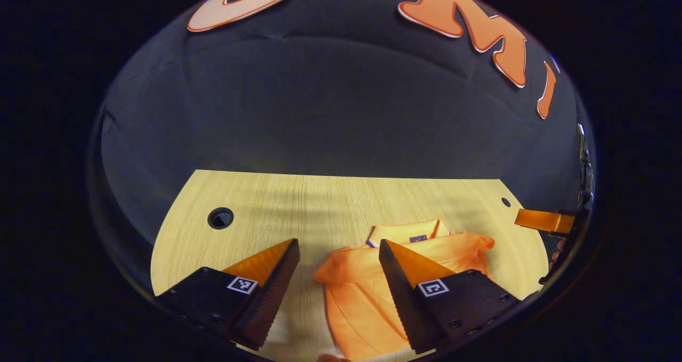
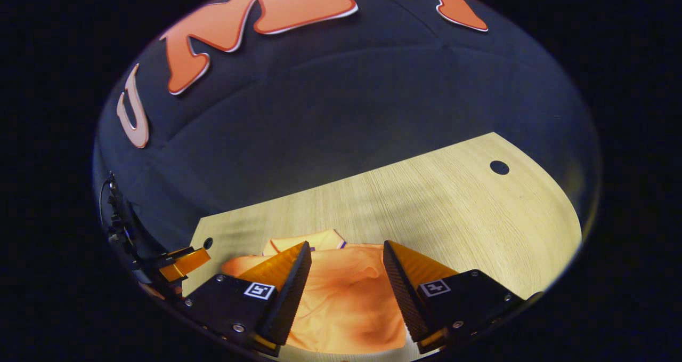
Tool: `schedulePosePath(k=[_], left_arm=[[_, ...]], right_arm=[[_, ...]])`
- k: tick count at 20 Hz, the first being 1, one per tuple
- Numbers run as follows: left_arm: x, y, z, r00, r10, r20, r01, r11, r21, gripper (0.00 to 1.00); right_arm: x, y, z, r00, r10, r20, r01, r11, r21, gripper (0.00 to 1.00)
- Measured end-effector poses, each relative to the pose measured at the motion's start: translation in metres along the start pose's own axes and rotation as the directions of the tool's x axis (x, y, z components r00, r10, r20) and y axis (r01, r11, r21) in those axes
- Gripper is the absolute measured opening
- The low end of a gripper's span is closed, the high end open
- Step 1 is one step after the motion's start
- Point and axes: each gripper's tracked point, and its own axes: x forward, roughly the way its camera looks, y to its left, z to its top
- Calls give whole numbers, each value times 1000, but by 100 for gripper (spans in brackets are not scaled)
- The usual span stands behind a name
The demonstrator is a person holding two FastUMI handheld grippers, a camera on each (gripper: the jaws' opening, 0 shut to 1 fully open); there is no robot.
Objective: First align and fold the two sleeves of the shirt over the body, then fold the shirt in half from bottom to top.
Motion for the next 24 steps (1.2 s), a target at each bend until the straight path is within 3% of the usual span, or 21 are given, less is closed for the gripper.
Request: schedulePosePath(k=[3, 8, 12, 19, 24], left_arm=[[-39, -7, 9, 998, -16, 60, 18, 1000, -25, 99], [-95, -20, 10, 990, 2, 138, -1, 1000, -7, 99], [-151, -42, 9, 969, 7, 247, -20, 999, 49, 98], [-233, -79, -8, 940, 22, 341, -49, 996, 71, 98], [-293, -93, -39, 916, 51, 398, -73, 996, 41, 98]], right_arm=[[-32, 2, -2, 999, 7, 36, -6, 1000, -29, 90], [-95, 17, -13, 996, 49, 78, -43, 996, -79, 94], [-142, 22, -11, 983, 102, 155, -86, 990, -109, 98], [-214, 28, -30, 958, 168, 233, -125, 974, -187, 98], [-277, 41, -38, 895, 281, 346, -197, 946, -258, 98]])
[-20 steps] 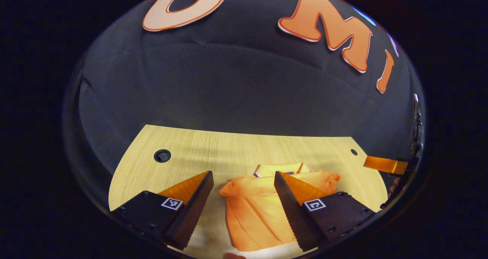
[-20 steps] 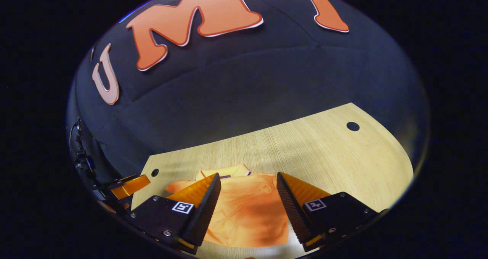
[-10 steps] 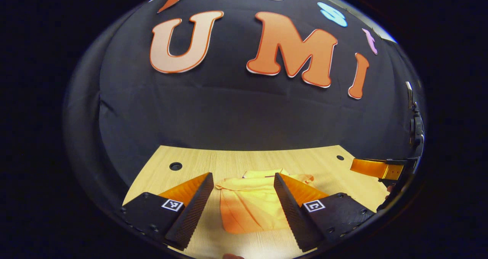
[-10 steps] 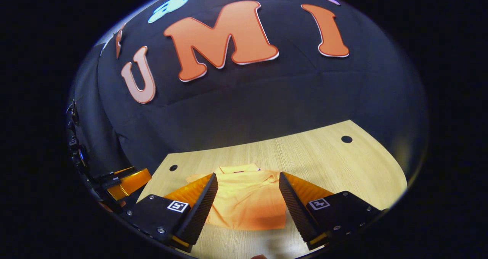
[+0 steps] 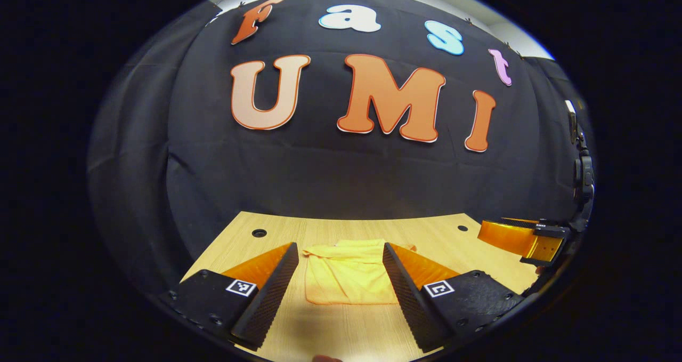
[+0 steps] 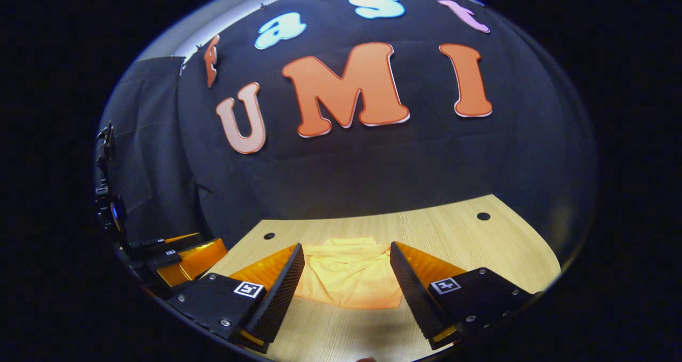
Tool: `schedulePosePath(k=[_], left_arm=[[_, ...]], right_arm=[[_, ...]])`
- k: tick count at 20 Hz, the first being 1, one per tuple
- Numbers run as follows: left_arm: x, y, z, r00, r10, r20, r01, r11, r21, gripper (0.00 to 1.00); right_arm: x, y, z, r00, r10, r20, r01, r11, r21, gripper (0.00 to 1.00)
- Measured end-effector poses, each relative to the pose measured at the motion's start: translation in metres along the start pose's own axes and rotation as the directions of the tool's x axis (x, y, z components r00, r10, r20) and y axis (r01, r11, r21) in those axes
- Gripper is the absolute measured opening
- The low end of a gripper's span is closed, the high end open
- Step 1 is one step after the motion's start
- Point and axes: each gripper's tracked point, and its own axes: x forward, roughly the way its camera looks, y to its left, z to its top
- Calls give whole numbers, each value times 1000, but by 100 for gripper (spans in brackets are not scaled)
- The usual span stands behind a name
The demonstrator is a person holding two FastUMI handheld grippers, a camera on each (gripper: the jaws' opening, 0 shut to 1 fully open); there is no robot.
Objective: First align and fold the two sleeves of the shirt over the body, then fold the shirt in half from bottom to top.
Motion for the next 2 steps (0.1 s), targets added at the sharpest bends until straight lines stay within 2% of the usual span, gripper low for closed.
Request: schedulePosePath(k=[2], left_arm=[[-24, -4, 1, 999, 7, 37, -8, 1000, 21, 98]], right_arm=[[-19, 10, -4, 999, 32, 23, -31, 999, -28, 98]])
